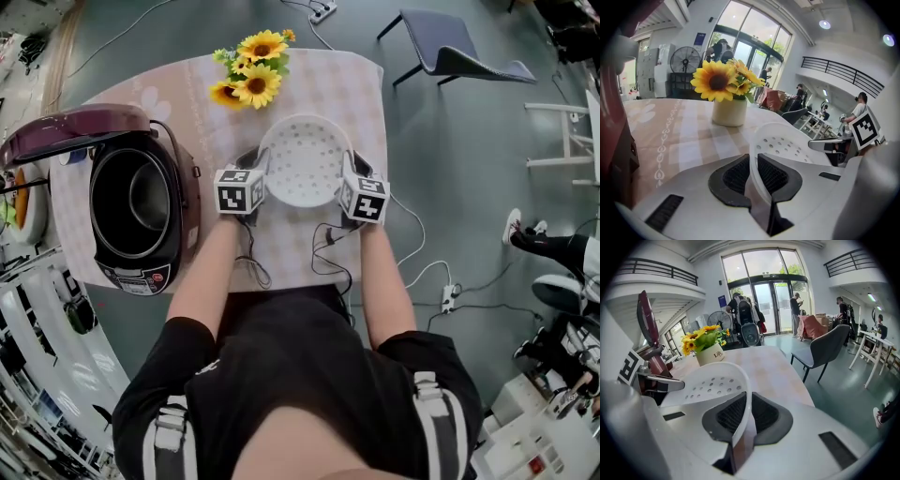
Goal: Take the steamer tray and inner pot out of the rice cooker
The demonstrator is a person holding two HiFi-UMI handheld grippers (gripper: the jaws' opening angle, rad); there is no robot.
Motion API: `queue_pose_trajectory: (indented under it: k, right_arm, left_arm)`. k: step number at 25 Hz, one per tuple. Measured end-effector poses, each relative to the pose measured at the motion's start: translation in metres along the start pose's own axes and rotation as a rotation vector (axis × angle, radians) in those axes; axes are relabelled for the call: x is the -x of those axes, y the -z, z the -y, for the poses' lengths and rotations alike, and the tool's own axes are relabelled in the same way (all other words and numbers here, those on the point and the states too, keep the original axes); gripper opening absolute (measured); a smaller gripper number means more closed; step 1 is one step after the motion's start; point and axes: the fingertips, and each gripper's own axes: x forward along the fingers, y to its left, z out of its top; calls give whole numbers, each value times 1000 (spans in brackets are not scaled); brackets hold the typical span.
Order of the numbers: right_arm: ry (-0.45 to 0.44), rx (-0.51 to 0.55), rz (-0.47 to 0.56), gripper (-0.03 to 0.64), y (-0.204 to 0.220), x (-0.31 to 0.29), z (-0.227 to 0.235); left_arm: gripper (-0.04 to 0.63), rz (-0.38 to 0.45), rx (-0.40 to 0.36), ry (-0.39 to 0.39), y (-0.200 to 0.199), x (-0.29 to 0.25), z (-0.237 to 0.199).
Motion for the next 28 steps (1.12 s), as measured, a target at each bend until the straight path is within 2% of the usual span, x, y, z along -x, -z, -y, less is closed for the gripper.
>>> queue_pose_trajectory:
  k: [3,5,8,11,14,19,23,28]
  right_arm:
    - [7,-14,-13,35,1,-1,0]
    - [7,-32,-13,35,-1,1,1]
    - [5,-76,15,41,-11,12,2]
    - [2,-76,69,41,-32,33,-4]
    - [16,-42,176,41,-72,61,-16]
    - [64,85,409,41,-154,133,-50]
    - [56,97,589,41,-206,202,-78]
    - [44,149,736,41,-235,277,-123]
  left_arm:
    - [60,-13,16,-4,-1,0,-2]
    - [91,-5,10,-26,-7,6,-5]
    - [107,42,-6,-39,-23,23,-5]
    - [107,110,-40,-43,-46,48,0]
    - [106,196,-100,-47,-80,76,8]
    - [97,361,-222,-29,-138,141,34]
    - [95,514,-220,11,-181,215,60]
    - [81,619,-288,-3,-203,305,75]
